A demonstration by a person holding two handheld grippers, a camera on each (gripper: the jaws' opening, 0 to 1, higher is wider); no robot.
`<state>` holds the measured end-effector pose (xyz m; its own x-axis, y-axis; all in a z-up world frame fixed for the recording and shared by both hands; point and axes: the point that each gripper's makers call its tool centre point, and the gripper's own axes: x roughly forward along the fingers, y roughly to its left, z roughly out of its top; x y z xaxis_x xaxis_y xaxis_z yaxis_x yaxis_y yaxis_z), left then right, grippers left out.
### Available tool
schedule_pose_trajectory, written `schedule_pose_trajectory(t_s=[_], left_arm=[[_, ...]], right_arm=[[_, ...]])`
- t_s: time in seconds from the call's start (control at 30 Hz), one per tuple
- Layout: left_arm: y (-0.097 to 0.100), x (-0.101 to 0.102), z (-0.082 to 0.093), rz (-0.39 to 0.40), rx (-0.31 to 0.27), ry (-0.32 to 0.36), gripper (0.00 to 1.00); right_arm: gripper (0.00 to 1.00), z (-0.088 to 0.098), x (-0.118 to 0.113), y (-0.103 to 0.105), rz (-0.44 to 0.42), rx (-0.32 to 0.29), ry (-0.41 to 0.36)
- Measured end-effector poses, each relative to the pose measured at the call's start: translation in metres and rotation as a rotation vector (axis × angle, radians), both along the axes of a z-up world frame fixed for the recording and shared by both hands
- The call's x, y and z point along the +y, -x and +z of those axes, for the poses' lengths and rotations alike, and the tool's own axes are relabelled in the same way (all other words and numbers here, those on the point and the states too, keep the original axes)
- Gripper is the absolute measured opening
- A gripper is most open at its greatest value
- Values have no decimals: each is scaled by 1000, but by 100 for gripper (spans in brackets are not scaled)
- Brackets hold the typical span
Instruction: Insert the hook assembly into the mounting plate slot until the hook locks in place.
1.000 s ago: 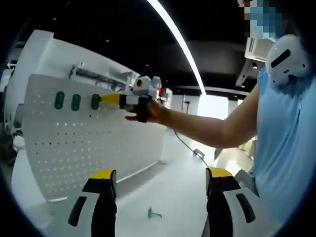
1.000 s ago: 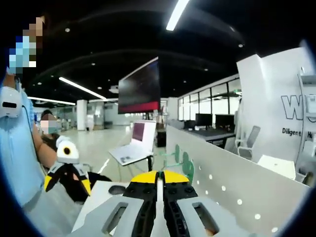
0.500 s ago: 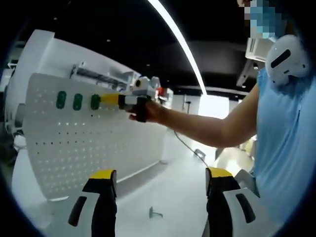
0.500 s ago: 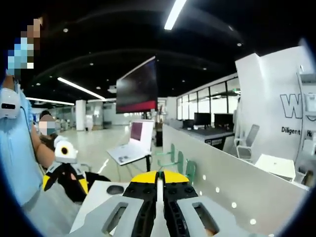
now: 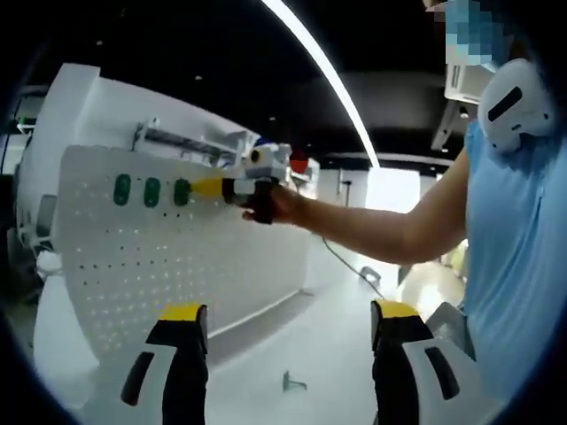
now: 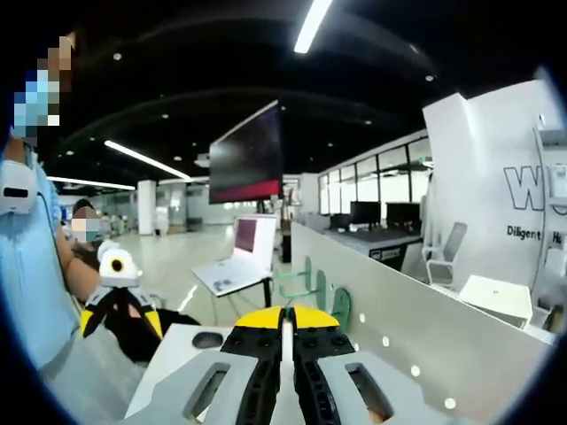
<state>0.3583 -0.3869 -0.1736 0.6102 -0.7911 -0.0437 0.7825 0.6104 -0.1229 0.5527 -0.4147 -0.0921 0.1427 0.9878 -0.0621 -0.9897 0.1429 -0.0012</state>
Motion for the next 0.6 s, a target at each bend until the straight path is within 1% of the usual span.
schedule_pose_trajectory(t_s=[0.03,0.1,0.3,0.33,0.47,0.6], left_arm=[[-1,5,1,23,-6,-5,77],[-2,9,2,44,-21,-18,78],[-3,18,6,112,-47,-35,78],[-4,21,6,132,-50,-39,78],[-5,30,8,189,-62,-38,79],[-3,36,10,223,-66,-25,78]], right_arm=[[1,0,0,0,1,0,1],[1,-1,0,0,3,0,2],[1,-2,1,0,10,0,2],[1,-2,1,0,11,0,3],[1,-2,0,0,13,-1,5],[1,-2,-2,0,15,-3,14]])
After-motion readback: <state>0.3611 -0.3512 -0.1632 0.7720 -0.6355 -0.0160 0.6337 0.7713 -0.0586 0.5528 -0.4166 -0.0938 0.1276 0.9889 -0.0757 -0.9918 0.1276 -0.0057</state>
